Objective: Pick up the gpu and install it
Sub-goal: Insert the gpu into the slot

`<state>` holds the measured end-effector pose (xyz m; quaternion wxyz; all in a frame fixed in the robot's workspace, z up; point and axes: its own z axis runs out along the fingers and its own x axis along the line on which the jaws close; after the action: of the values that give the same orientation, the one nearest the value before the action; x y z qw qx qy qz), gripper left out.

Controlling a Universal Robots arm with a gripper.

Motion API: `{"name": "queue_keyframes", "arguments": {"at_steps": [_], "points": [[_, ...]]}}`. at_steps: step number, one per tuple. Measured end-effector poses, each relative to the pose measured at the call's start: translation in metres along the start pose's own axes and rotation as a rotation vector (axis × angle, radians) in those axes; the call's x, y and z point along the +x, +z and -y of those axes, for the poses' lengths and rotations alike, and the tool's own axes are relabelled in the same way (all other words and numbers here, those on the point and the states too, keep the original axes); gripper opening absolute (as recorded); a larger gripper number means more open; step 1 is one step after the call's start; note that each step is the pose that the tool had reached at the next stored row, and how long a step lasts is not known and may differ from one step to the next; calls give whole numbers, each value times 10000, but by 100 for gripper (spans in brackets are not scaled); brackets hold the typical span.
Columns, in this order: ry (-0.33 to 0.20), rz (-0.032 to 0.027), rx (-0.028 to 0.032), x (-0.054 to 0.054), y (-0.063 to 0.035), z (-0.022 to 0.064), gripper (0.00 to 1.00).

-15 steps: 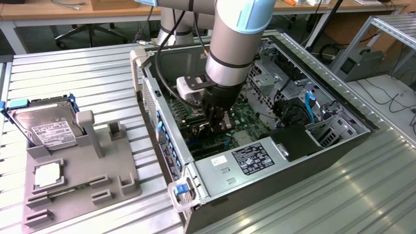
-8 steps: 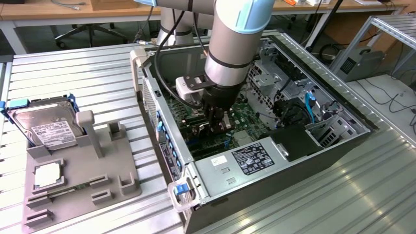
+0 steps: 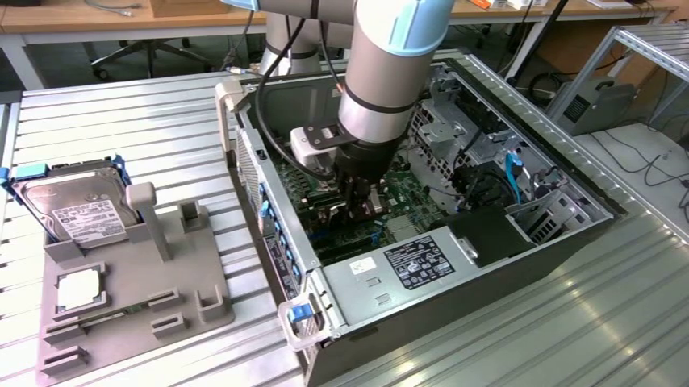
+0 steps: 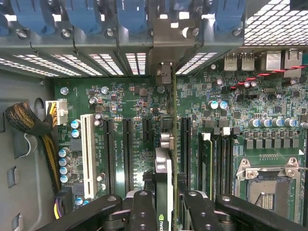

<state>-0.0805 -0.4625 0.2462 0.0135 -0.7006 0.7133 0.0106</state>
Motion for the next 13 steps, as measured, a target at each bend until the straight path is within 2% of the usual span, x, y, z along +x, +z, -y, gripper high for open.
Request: {"name": "queue_keyframes", "arguments": {"at_steps": [13], "points": [[-3, 0, 1, -16, 6, -15, 27]]}}
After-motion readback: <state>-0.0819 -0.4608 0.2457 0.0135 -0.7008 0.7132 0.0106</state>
